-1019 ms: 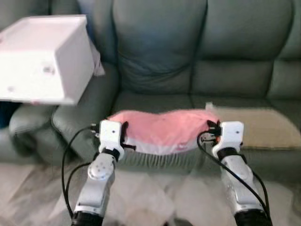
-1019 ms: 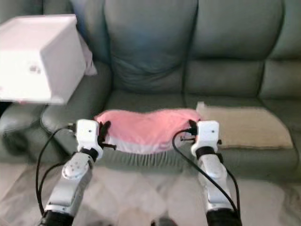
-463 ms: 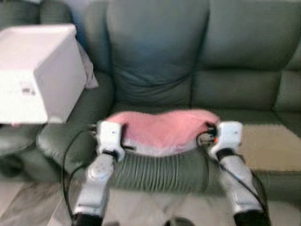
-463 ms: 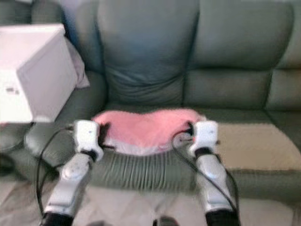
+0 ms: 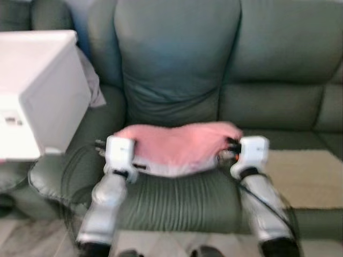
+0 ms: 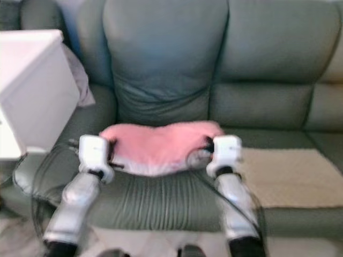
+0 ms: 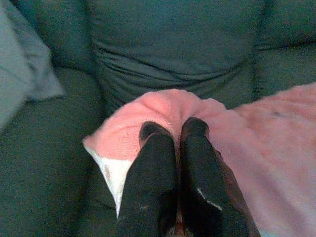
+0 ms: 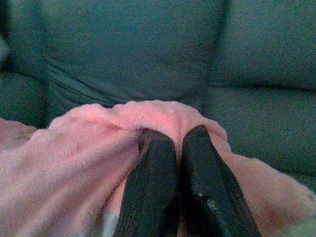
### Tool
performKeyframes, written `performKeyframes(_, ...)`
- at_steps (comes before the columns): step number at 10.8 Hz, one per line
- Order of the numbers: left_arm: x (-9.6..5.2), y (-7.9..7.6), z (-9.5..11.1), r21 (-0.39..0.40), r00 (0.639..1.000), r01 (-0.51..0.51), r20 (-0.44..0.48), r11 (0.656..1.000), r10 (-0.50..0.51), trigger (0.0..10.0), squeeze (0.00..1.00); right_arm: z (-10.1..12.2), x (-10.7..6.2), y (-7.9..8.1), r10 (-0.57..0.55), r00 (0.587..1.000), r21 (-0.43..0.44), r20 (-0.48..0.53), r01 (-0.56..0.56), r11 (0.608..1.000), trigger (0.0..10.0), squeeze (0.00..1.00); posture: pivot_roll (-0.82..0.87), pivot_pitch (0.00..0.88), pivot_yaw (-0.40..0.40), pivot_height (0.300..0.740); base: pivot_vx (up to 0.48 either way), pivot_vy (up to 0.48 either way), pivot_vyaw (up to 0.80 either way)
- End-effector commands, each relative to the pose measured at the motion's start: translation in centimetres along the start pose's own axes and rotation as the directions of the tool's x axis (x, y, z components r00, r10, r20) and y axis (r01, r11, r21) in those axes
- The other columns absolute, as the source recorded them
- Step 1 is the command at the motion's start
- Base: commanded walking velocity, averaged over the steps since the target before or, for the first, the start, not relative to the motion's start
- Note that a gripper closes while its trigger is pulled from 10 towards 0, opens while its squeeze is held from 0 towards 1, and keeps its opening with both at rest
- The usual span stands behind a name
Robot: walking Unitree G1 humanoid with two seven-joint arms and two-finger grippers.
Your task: Move the pillow to the sofa
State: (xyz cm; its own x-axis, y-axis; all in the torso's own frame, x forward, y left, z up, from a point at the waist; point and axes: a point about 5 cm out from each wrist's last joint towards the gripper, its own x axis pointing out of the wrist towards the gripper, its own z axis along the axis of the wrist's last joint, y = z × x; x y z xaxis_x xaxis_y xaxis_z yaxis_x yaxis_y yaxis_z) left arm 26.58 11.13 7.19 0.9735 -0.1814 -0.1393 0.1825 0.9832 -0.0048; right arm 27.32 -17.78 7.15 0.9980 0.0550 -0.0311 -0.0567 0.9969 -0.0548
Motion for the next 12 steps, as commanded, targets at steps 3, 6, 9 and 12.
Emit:
performKeyframes(3,0.04,0.29,0.46,0.011,1.000,0.004,0.022,1.000,-0.004,10.0,0.00,0.51,0.32,0.40,0.009,1.000,0.004,0.023,-0.009,1.000,10.0,0.00,0.00,0.000,-0.021,0.740,0.000,0.210,-0.80)
performKeyframes(6,0.00,0.20,0.43,0.020,1.000,0.005,0.019,1.000,-0.005,10.0,0.00,0.53,0.34,0.37,0.008,1.000,0.004,0.026,-0.009,1.000,10.0,0.00,0.00,0.000,-0.021,0.740,0.000,0.476,-0.33)
performKeyframes(9,-0.11,0.14,0.54,0.033,1.000,0.002,0.029,0.999,-0.003,10.0,0.00,0.44,0.34,0.40,0.009,1.000,0.007,0.025,-0.009,1.000,10.0,0.00,0.00,0.000,-0.021,0.740,0.000,0.000,0.00)
performKeyframes(12,-0.21,0.17,0.67,0.029,0.999,-0.001,0.038,1.000,0.000,10.0,0.00,0.33,0.32,0.35,0.007,1.000,0.007,0.022,-0.007,1.000,10.0,0.00,0.00,0.000,-0.021,0.740,0.000,0.000,0.00)
